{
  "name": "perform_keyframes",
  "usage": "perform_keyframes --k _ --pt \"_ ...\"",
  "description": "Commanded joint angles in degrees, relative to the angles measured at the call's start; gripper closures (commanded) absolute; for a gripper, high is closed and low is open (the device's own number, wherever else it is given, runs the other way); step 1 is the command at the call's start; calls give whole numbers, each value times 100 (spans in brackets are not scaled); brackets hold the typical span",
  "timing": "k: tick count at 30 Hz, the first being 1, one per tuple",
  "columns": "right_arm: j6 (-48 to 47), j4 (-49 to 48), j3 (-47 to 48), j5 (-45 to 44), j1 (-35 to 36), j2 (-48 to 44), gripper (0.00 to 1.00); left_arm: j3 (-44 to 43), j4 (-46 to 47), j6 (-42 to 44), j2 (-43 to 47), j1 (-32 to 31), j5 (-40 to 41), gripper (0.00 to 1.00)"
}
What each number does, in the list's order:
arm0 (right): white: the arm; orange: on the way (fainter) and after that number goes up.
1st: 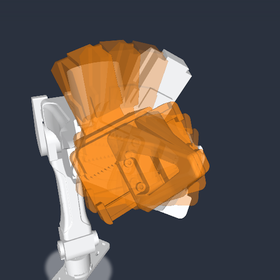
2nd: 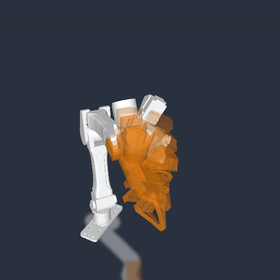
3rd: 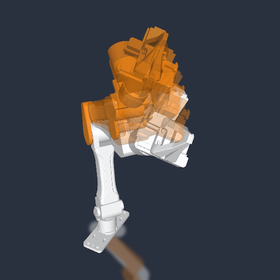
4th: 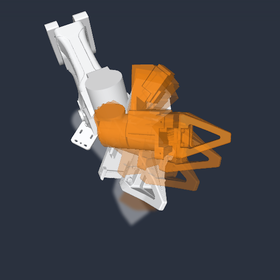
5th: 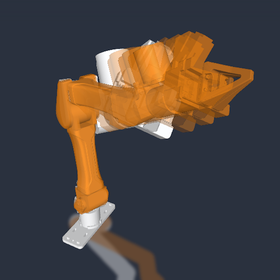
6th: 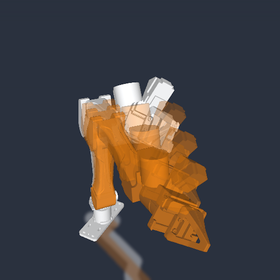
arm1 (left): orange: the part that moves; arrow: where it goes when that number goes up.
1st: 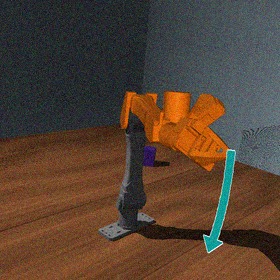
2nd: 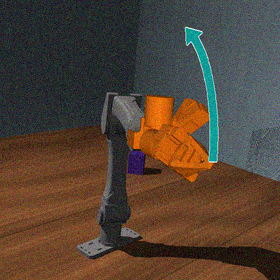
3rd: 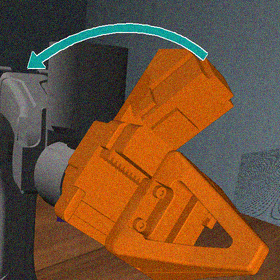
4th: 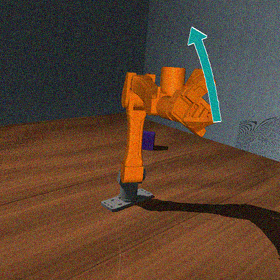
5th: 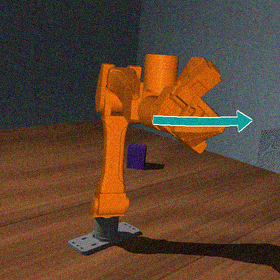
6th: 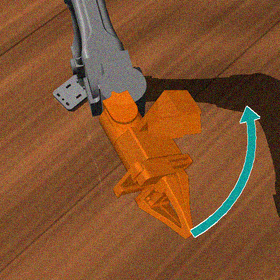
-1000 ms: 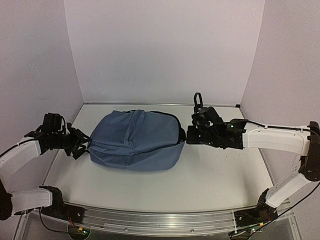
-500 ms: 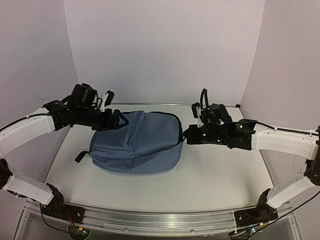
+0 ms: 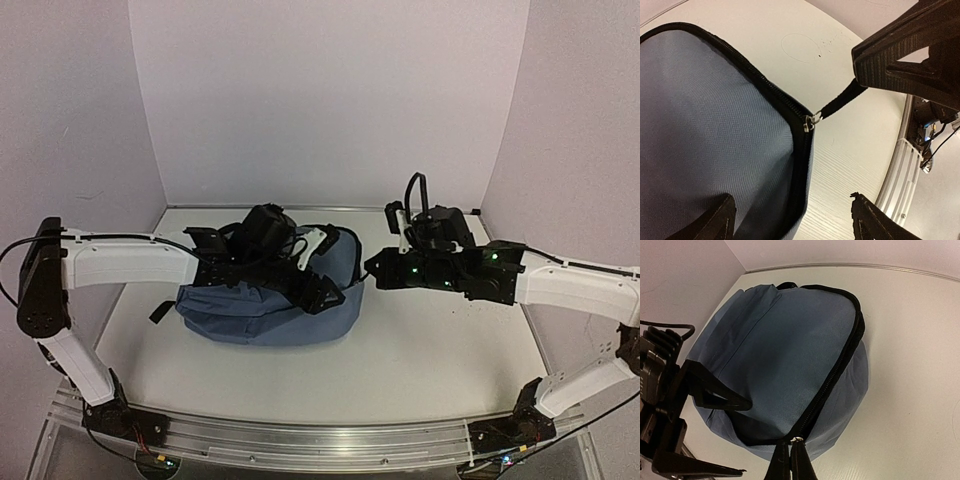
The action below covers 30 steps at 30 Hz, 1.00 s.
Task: Pack the student bag
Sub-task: Zip the student bag at the center of the board.
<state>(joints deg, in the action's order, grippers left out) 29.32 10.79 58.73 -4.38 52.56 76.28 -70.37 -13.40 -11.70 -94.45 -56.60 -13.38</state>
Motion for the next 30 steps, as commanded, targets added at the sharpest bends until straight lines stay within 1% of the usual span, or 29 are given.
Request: perform_keyframes --k 1,3,5,9,11,13,14,16,18,21,25,30 --pt "-24 -366 10 -105 35 -307 100 -457 375 514 -315 -197 699 22" --pt "45 -359 -1 -229 35 -319 100 -539 345 608 -445 -267 780 34" --pt "79 -361 -14 -365 30 -370 100 -561 381 640 -528 -324 793 50" --pt "62 -363 -45 -660 40 -429 100 -531 467 635 -599 -369 742 73" --pt "60 -358 -35 -815 39 -397 100 -522 460 611 -619 -387 684 88" --pt "109 -343 7 -1017 39 -321 100 -499 433 599 -629 -406 622 98" --pt "138 -327 32 -1157 39 -281 100 -475 429 602 -626 -416 580 100" --pt "211 -302 76 -1551 37 -178 100 -332 503 592 -589 -432 498 100" --pt "258 -298 67 -2197 41 -113 100 -150 600 523 -515 -439 373 100" --pt "192 -306 171 -2860 -12 89 100 126 639 399 -355 -466 166 100" --pt "-29 -316 554 -2919 -217 535 100 292 339 263 -196 -535 -131 100" --pt "-284 -420 1043 -2710 -435 1175 100 550 0 101 -10 -605 -402 100"
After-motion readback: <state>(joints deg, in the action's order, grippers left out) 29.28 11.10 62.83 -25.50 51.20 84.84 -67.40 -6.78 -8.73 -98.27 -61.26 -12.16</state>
